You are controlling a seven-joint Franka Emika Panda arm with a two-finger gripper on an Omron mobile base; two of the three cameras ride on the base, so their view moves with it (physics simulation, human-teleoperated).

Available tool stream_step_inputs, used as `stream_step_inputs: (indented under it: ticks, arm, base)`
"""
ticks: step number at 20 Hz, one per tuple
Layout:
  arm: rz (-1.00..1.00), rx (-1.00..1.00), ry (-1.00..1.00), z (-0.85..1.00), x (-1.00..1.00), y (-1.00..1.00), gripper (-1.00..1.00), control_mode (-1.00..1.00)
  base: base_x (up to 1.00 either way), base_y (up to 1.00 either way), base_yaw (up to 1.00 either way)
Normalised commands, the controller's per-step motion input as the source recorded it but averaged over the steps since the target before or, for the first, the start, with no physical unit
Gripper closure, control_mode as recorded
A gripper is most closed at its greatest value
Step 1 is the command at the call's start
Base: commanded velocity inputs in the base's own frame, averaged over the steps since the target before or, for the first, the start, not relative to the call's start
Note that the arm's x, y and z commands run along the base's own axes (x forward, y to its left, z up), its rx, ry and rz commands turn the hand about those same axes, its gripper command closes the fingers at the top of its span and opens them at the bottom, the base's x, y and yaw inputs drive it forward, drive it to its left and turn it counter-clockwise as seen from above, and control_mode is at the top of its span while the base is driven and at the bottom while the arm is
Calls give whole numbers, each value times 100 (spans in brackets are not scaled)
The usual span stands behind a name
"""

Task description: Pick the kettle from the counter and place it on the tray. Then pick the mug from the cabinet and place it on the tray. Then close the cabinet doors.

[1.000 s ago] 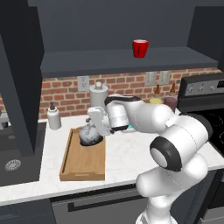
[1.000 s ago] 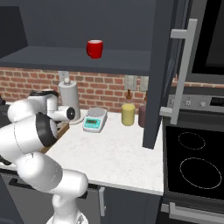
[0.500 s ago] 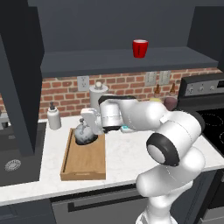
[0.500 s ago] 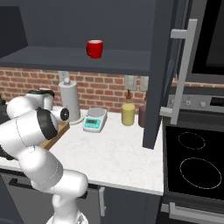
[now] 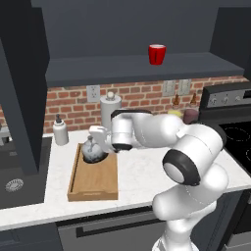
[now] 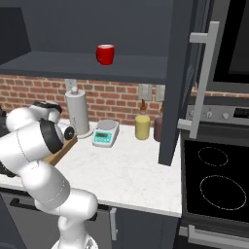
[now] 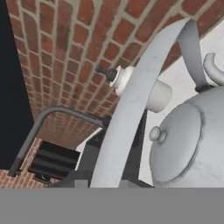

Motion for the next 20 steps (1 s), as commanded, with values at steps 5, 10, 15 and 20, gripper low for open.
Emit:
stream_step_inputs:
  ticks: [5, 10, 15, 20]
  arm:
    - [0, 0, 9, -7, 0, 0, -100, -100]
    - [0, 0, 27, 0, -21, -27, -100, -100]
    - [0, 0, 19, 0, -34, -49, -100, -100]
    - [0, 0, 0, 5, -21, -38, -100, -100]
  base:
    - [0, 0, 0]
    - [0, 0, 0]
    - [0, 0, 0]
    - [0, 0, 0]
